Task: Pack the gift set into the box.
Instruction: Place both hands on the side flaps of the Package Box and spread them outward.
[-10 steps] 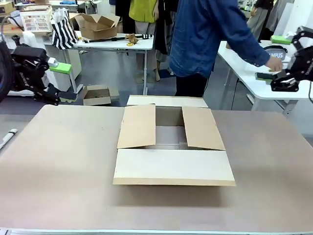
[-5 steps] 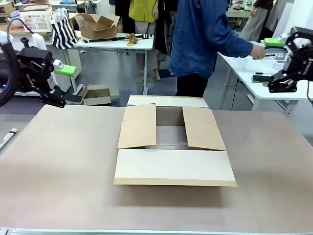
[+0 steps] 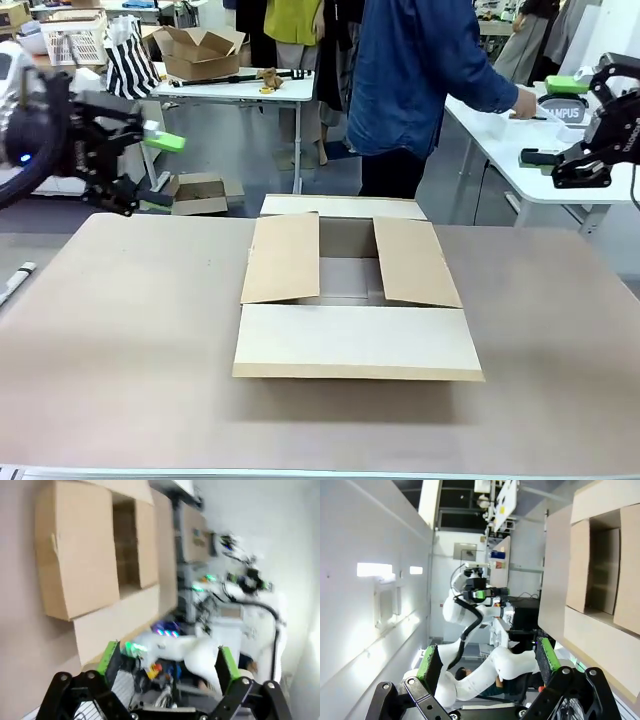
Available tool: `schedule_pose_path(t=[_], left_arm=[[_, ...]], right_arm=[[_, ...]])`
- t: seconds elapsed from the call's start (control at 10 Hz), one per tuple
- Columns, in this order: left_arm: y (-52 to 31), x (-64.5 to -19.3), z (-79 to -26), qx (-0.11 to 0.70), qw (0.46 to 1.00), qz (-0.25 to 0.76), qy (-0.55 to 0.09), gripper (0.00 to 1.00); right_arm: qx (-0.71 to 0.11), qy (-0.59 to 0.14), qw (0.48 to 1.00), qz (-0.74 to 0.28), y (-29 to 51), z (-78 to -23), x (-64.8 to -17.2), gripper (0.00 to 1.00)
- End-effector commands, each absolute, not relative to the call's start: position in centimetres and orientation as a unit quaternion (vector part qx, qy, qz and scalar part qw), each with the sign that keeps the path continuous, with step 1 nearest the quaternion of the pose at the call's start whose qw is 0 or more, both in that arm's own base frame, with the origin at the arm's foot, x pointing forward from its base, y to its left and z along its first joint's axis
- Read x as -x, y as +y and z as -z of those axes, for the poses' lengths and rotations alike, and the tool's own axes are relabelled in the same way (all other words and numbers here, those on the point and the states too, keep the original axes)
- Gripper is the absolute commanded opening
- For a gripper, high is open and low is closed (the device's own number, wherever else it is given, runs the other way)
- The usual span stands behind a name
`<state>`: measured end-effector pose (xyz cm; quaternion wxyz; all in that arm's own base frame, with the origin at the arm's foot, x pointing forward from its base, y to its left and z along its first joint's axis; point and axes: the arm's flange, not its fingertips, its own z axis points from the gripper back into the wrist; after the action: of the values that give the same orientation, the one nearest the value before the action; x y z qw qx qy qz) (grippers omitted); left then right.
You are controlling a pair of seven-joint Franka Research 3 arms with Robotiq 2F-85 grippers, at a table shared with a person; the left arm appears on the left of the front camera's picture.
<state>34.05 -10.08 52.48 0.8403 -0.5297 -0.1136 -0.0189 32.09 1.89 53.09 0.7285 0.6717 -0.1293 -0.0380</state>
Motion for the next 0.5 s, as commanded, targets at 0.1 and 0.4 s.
schedule_pose_path(t=[0.1, 0.4], left_arm=[[-23.1, -37.8, -60.0, 0.336, 0.940, -0.044, -0.038, 1.00], [-33.0, -42.2, -59.1, 0.133, 0.983, -0.113, -0.053, 1.00]], right_arm=[[-0.681, -0.135, 0.719, 0.037, 2.2, -53.3, -32.4, 1.00], [-0.681, -0.135, 0.719, 0.037, 2.2, -53.3, -32.4, 1.00]])
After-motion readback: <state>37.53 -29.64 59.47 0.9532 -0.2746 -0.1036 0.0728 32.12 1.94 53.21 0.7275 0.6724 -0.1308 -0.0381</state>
